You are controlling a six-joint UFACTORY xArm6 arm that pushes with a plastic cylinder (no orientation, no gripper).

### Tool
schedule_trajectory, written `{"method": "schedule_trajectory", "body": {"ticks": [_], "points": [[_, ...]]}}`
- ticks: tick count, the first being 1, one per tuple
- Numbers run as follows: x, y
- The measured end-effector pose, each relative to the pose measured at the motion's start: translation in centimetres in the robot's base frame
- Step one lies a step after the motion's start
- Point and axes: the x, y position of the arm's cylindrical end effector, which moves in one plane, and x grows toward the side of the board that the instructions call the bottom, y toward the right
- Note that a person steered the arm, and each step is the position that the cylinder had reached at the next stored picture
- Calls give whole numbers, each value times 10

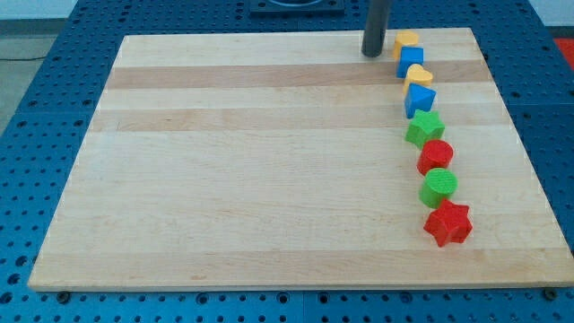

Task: Move the red star to the top left corner

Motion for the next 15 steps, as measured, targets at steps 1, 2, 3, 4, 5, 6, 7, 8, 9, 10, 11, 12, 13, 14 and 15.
{"method": "schedule_trajectory", "body": {"ticks": [1,2,3,4,5,6,7,8,9,10,11,12,13,14,15], "points": [[67,-29],[153,-52],[234,-67],[298,-60],[347,-28],[352,19],[347,97],[331,143],[319,121],[319,101],[309,94],[304,75],[304,41],[290,6],[260,-37]]}}
